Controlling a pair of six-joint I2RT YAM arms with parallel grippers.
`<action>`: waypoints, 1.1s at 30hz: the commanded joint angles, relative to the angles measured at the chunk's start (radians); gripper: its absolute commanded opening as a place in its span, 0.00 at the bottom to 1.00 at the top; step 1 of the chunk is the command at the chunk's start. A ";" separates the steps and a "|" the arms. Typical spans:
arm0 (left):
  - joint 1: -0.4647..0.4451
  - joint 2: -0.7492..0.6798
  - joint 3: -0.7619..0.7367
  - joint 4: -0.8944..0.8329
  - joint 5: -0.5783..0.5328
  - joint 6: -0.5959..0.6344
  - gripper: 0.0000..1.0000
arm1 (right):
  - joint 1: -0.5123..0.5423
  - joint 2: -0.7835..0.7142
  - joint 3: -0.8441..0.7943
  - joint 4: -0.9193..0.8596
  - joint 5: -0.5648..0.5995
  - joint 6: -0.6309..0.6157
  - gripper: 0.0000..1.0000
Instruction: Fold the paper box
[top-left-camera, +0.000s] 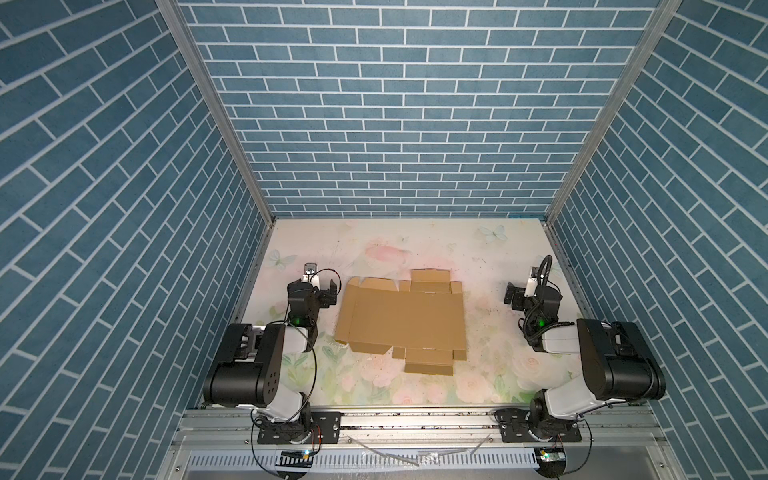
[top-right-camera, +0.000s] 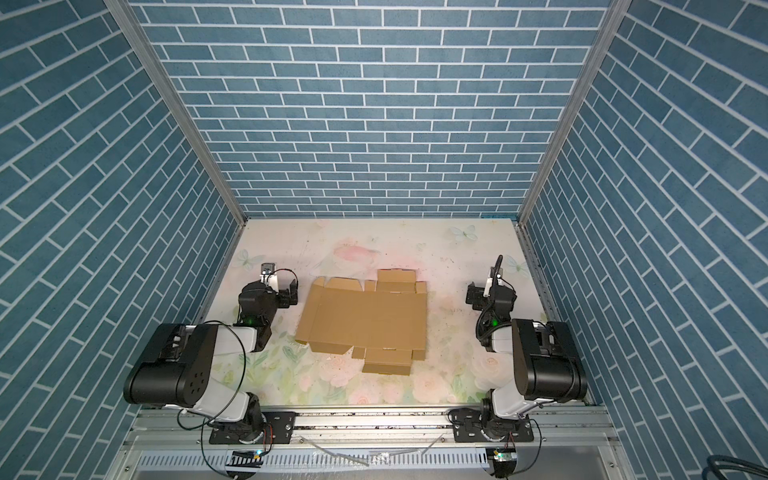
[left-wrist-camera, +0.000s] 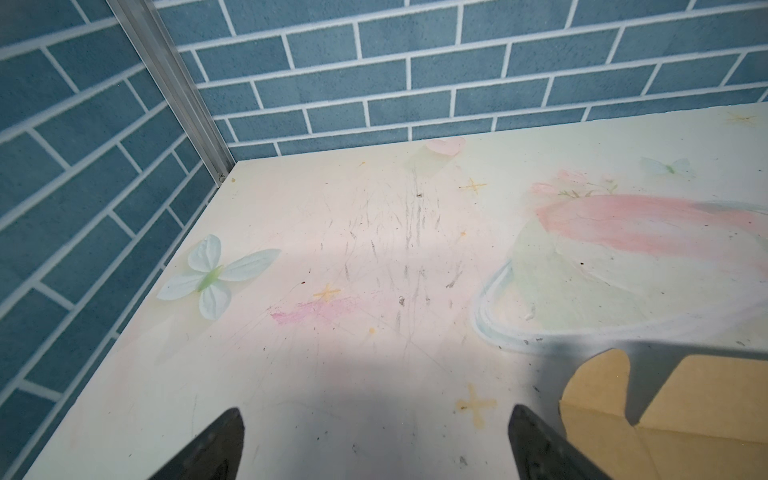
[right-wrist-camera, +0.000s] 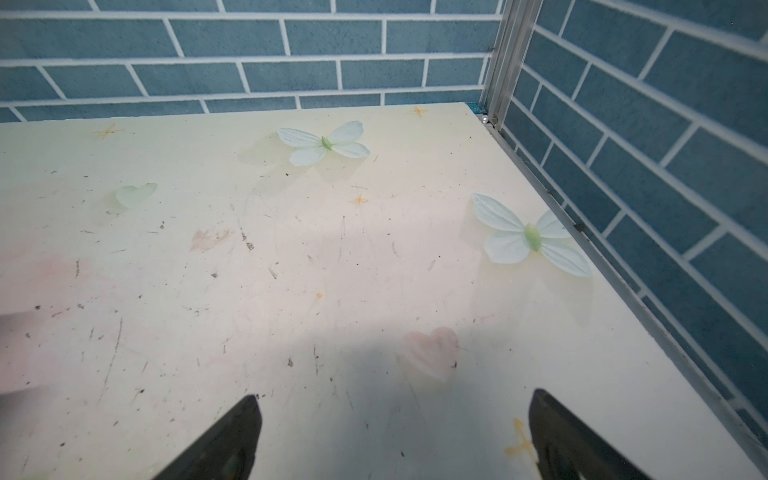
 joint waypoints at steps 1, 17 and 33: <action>0.001 0.006 0.014 -0.010 0.004 0.010 1.00 | -0.004 0.006 0.030 -0.005 -0.009 -0.009 0.99; 0.000 0.006 0.014 -0.010 0.004 0.009 0.99 | -0.006 0.006 0.034 -0.013 -0.009 -0.003 0.99; 0.015 -0.244 0.410 -0.894 -0.237 -0.318 1.00 | -0.009 -0.149 0.337 -0.707 0.088 0.053 0.99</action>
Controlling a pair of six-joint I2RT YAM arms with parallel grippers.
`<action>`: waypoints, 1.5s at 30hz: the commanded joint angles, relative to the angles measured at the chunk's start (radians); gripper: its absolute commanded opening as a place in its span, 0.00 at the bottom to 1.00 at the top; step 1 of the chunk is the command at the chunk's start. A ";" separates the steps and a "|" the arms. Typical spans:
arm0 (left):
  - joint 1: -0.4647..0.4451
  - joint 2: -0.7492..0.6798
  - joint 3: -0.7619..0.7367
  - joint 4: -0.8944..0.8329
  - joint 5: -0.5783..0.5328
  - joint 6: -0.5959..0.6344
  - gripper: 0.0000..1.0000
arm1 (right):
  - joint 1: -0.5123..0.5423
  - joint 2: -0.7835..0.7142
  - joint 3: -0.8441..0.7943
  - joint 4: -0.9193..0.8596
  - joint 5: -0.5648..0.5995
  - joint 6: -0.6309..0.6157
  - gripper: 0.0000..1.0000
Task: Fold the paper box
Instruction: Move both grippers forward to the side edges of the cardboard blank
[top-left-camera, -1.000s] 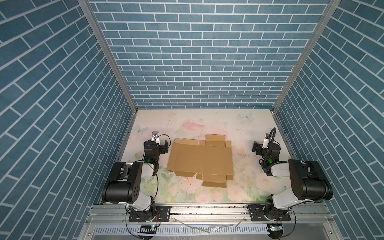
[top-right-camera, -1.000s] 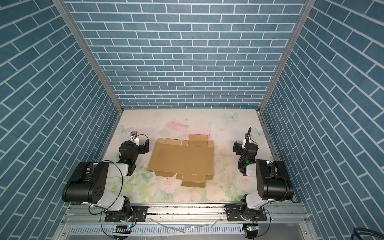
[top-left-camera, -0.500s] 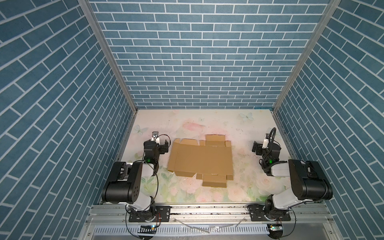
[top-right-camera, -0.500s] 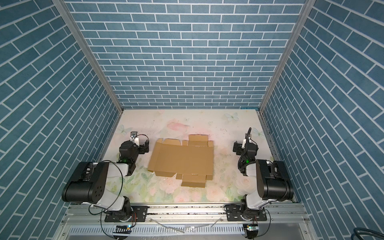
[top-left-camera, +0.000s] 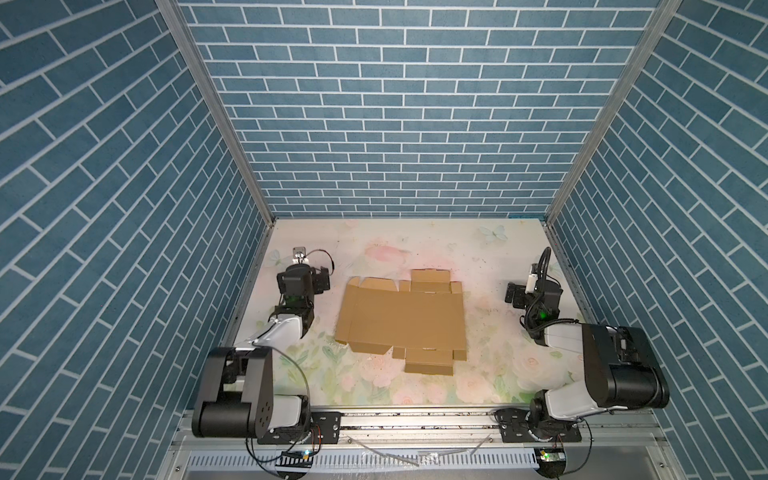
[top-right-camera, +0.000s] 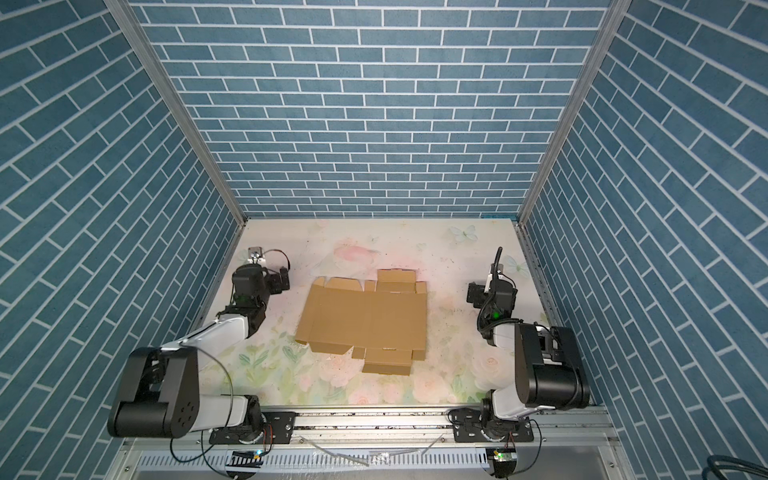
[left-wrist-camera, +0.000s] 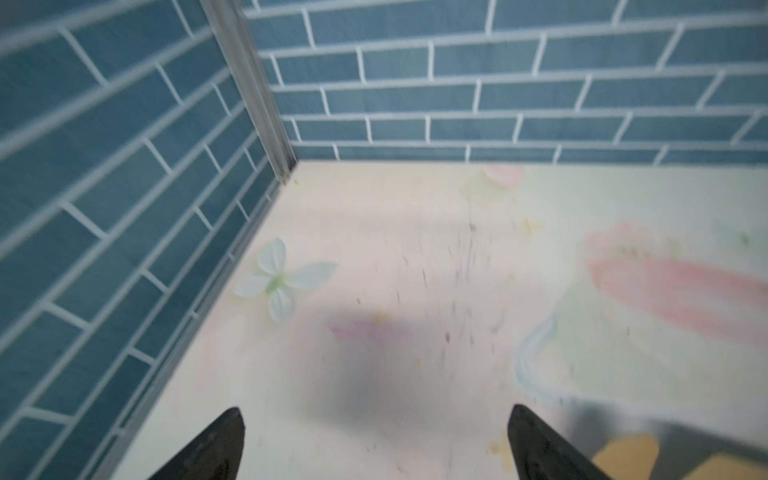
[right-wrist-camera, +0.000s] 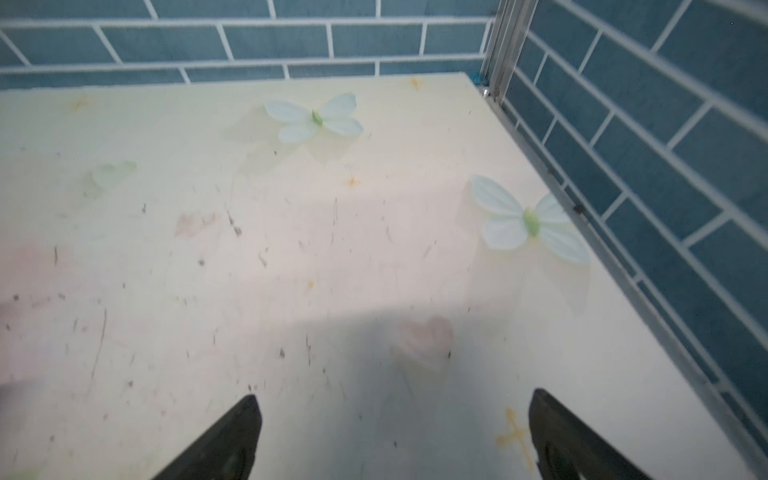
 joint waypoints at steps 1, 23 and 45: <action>0.020 -0.045 0.122 -0.361 -0.029 -0.204 1.00 | -0.004 -0.073 0.237 -0.457 0.085 0.081 0.99; 0.000 -0.019 0.237 -0.823 0.356 -0.309 1.00 | 0.288 -0.113 0.442 -0.873 -0.140 0.347 0.79; -0.089 0.221 0.258 -0.769 0.506 -0.291 0.77 | 0.428 0.032 0.496 -0.844 -0.200 0.374 0.59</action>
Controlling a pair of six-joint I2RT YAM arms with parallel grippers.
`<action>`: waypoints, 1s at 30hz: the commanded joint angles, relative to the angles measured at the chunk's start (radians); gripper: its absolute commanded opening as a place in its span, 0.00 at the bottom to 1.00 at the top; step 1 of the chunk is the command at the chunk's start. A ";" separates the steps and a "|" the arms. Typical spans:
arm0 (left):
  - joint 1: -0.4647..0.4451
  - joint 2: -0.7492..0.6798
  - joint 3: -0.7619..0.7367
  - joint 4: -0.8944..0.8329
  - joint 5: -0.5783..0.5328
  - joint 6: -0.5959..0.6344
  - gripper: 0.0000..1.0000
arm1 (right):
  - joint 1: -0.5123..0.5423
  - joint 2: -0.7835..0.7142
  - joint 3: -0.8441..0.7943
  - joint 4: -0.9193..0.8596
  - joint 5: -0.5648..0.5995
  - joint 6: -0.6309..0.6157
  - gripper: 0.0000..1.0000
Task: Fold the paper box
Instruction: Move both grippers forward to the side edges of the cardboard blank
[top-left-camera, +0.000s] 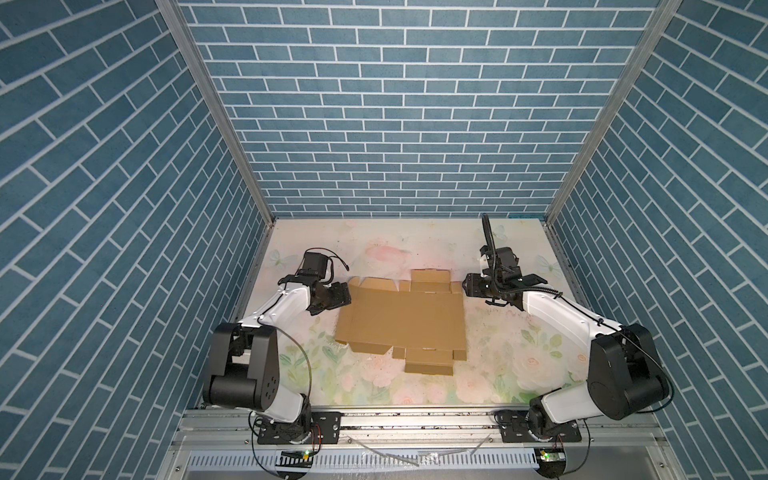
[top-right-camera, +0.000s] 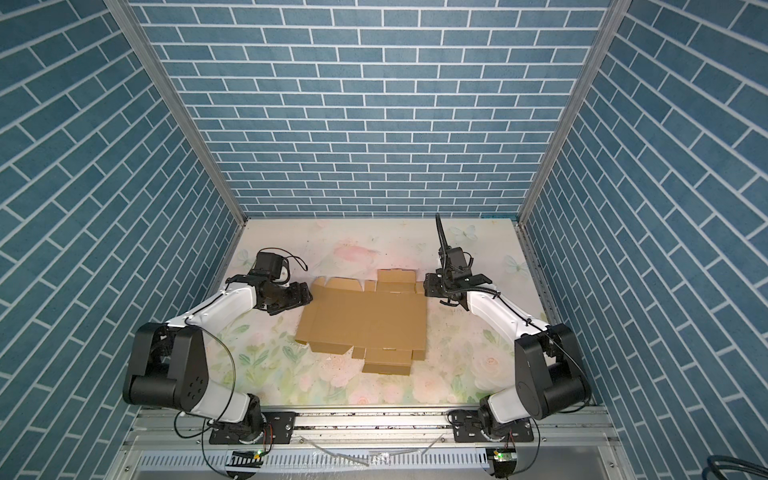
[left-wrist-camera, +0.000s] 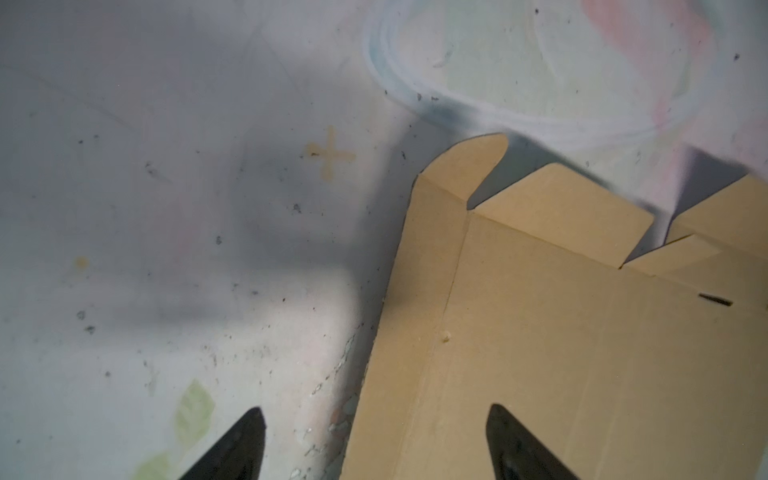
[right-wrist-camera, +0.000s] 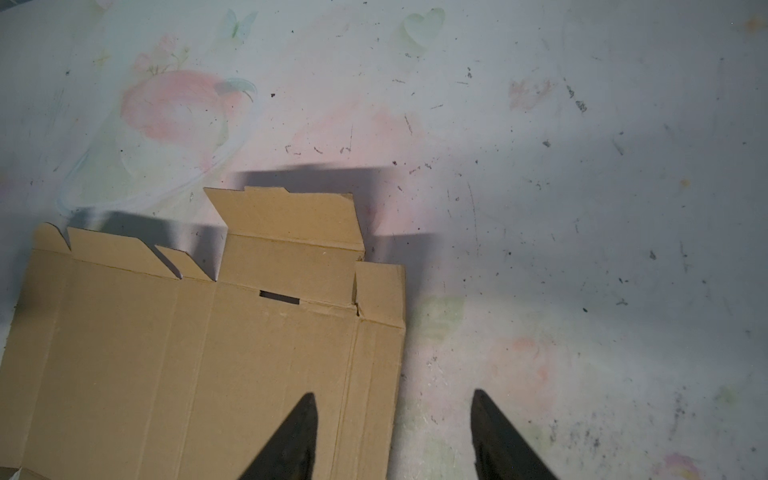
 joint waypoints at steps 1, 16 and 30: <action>-0.007 0.023 0.014 0.027 0.043 0.009 0.75 | 0.013 0.023 0.050 0.000 -0.034 0.031 0.59; -0.015 0.134 0.013 0.103 0.098 0.003 0.66 | 0.033 0.042 0.056 0.022 -0.050 0.042 0.58; -0.015 0.167 -0.028 0.176 0.185 -0.011 0.53 | 0.040 0.042 0.053 0.027 -0.045 0.055 0.56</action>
